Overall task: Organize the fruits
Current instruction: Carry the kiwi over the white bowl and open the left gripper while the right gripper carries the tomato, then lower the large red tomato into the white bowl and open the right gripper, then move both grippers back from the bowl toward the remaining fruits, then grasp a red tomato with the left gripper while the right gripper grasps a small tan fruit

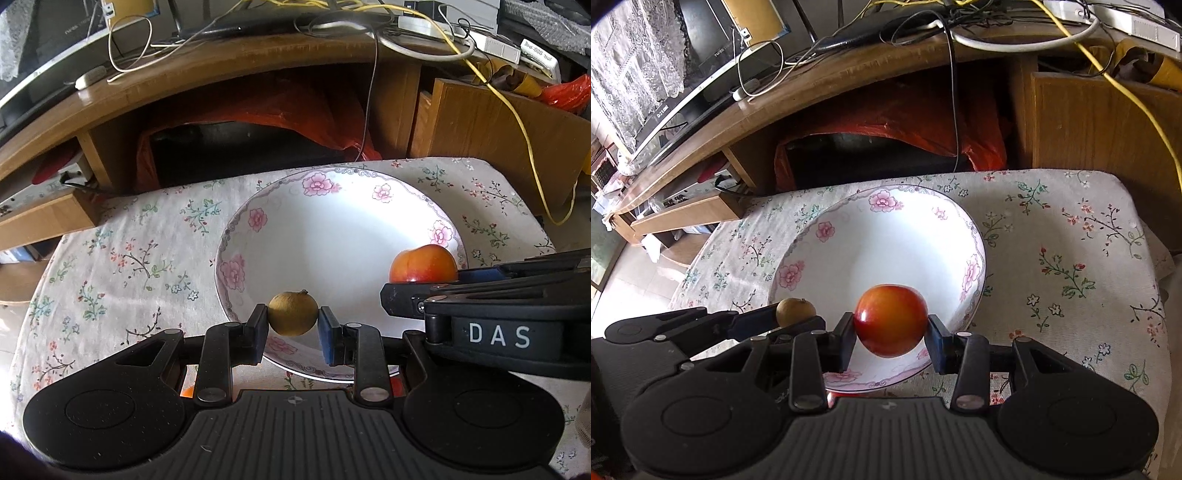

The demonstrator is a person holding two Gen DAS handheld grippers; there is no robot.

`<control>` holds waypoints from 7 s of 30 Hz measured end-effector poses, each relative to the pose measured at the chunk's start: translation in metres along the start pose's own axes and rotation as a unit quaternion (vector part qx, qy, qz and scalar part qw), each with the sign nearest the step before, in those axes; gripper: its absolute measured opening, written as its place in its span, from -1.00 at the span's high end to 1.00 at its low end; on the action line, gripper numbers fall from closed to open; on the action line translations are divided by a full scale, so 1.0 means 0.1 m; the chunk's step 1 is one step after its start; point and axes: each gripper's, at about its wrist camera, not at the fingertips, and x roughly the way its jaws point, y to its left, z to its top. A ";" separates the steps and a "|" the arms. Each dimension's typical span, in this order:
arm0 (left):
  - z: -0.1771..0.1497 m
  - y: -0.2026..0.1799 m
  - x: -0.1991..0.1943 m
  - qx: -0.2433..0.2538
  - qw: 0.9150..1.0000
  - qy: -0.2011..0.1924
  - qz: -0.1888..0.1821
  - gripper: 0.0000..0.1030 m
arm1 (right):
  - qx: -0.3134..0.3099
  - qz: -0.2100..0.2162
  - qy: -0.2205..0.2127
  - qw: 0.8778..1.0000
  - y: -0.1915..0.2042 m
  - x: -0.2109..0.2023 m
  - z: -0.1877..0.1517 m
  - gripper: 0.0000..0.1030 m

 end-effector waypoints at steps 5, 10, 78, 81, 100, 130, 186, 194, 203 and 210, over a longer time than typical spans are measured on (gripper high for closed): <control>0.00 0.00 0.01 0.000 1.000 0.000 0.001 0.29 | 0.000 0.003 0.001 1.000 -0.01 0.02 0.01 0.20; 0.00 0.00 0.01 0.001 1.000 -0.001 0.002 0.30 | 0.000 0.005 0.000 1.000 -0.01 0.03 0.00 0.20; -0.10 -0.05 -0.44 0.039 0.997 -0.051 0.035 -0.43 | -0.025 0.013 -0.054 0.998 0.29 -0.33 -0.05 0.16; -0.12 -0.04 -0.47 0.037 0.997 -0.052 0.036 -0.43 | -0.025 0.014 -0.055 0.998 0.30 -0.35 -0.06 0.15; -0.22 0.01 -0.67 0.032 0.997 -0.057 0.039 -0.46 | -0.039 0.016 -0.060 0.997 0.38 -0.53 -0.22 0.10; -0.56 0.37 -0.78 -0.014 1.000 -0.010 0.018 -0.49 | -0.040 -0.005 0.006 0.999 0.25 -0.54 -0.75 0.08; -0.60 0.47 -0.61 -0.064 0.995 0.041 -0.060 -0.55 | -0.140 0.017 0.093 0.986 0.37 -0.23 -0.83 0.49; -0.59 0.34 -0.56 -0.049 0.995 0.047 -0.073 -0.55 | -0.142 0.010 0.091 0.986 0.30 -0.34 -0.87 0.49; -0.54 0.06 -0.40 -0.009 0.998 0.044 -0.051 -0.54 | -0.115 0.010 0.088 0.989 0.12 -0.39 -0.89 0.49; -0.52 0.17 -0.52 -0.027 0.996 0.039 -0.070 -0.34 | -0.099 0.005 0.084 0.991 0.02 -0.45 -0.89 0.49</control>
